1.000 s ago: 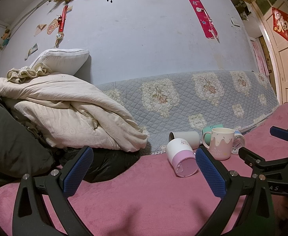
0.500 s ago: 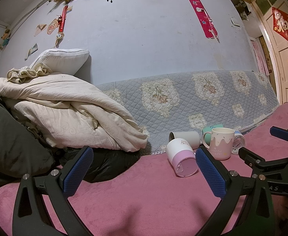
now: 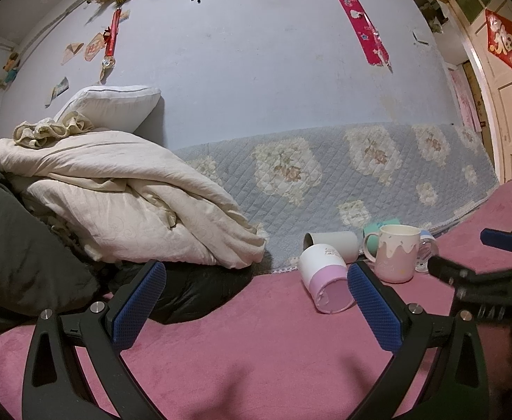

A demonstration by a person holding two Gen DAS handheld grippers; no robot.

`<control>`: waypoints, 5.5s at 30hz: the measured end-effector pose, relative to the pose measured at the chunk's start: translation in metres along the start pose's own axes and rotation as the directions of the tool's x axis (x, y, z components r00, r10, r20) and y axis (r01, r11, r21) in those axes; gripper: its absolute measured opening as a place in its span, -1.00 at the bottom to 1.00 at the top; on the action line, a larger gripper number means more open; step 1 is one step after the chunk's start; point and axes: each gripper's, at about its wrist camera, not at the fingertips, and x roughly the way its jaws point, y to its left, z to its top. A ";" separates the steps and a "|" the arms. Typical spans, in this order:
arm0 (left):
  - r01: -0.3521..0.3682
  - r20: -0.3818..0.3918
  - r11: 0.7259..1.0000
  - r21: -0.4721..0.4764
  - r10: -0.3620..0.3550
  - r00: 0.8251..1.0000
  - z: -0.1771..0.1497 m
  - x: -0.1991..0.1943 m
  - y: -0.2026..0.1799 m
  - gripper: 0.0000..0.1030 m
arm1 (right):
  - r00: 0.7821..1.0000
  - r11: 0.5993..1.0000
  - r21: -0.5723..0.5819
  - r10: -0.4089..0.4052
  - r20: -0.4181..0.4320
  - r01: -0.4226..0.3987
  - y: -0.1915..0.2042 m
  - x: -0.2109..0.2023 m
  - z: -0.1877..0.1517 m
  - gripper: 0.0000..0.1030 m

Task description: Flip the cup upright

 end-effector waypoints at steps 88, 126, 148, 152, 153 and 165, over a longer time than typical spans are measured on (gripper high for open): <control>-0.044 -0.031 0.995 -0.094 0.041 0.999 -0.003 0.009 0.026 1.00 | 0.992 0.992 0.064 -0.102 -0.070 0.106 -0.038 0.016 0.012 0.72; 0.056 -0.627 0.732 -0.679 -0.618 0.474 -0.029 0.177 -0.030 0.50 | 0.985 0.983 0.085 -0.168 0.039 0.164 -0.034 0.004 -0.010 1.00; 0.185 -0.458 0.978 -0.101 -0.211 0.864 0.019 0.102 -0.034 0.48 | 0.984 0.982 0.091 -0.173 0.050 0.168 -0.034 0.000 -0.011 1.00; 0.222 -0.440 0.964 -0.149 -0.266 0.858 0.004 0.101 -0.031 0.49 | 0.984 0.981 0.091 -0.173 0.050 0.168 -0.034 0.000 -0.011 1.00; 0.228 -0.426 0.964 -0.138 -0.265 0.865 0.003 0.099 -0.033 0.49 | 0.984 0.982 0.091 -0.173 0.049 0.168 -0.034 0.000 -0.011 1.00; 0.209 -0.179 0.976 -0.056 -0.216 0.960 0.022 0.047 -0.024 1.00 | 0.986 0.986 0.077 -0.156 0.063 0.151 -0.030 -0.004 -0.010 1.00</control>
